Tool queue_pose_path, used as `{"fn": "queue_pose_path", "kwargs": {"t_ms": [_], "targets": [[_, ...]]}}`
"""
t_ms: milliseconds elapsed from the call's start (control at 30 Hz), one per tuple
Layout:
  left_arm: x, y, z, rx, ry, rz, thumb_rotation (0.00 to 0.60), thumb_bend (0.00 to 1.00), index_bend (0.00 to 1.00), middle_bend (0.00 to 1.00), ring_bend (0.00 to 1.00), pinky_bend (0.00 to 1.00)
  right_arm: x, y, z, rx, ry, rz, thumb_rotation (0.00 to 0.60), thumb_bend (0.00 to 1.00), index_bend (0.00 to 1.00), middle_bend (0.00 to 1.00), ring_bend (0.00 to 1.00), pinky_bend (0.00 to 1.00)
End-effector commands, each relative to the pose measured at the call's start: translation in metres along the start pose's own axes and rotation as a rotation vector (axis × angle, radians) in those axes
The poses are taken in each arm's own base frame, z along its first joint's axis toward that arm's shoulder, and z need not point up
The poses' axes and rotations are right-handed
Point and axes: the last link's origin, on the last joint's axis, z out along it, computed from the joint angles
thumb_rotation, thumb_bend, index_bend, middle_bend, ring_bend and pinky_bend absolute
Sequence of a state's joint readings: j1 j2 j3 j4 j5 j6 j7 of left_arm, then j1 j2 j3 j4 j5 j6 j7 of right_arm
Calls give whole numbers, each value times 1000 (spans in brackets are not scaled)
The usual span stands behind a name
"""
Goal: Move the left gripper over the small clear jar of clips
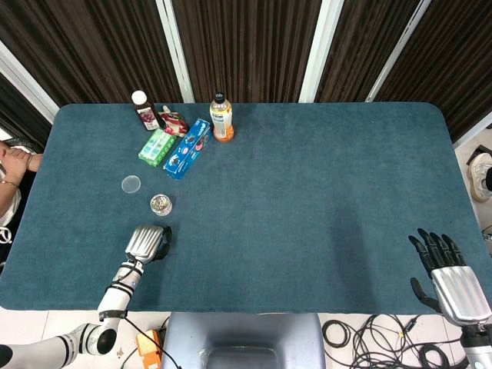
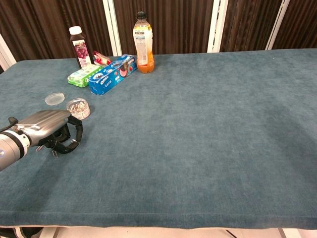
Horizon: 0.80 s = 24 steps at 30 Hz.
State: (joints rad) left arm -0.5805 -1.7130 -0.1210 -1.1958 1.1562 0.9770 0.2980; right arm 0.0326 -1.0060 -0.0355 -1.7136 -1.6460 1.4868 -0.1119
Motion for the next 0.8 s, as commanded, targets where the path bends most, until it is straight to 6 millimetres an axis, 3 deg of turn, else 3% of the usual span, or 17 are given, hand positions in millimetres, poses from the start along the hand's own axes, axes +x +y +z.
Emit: {"fn": "queue_pose_path", "kwargs": {"t_ms": [33, 467, 800], "targets": [[0, 0, 0, 3, -2, -4, 600, 374, 613, 1000, 1000, 1000, 0, 0, 0, 0, 0, 0, 600, 373, 0, 0, 0, 31], [6, -3, -2, 14, 16, -6, 600, 402, 703, 1000, 1000, 1000, 0, -1, 0, 1, 1, 0, 600, 373, 0, 0, 0, 32], [36, -13, -3, 38, 103, -64, 600, 440, 737, 1000, 1000, 1000, 1, 0, -1, 0, 6, 5, 600, 374, 0, 0, 0, 32]]}}
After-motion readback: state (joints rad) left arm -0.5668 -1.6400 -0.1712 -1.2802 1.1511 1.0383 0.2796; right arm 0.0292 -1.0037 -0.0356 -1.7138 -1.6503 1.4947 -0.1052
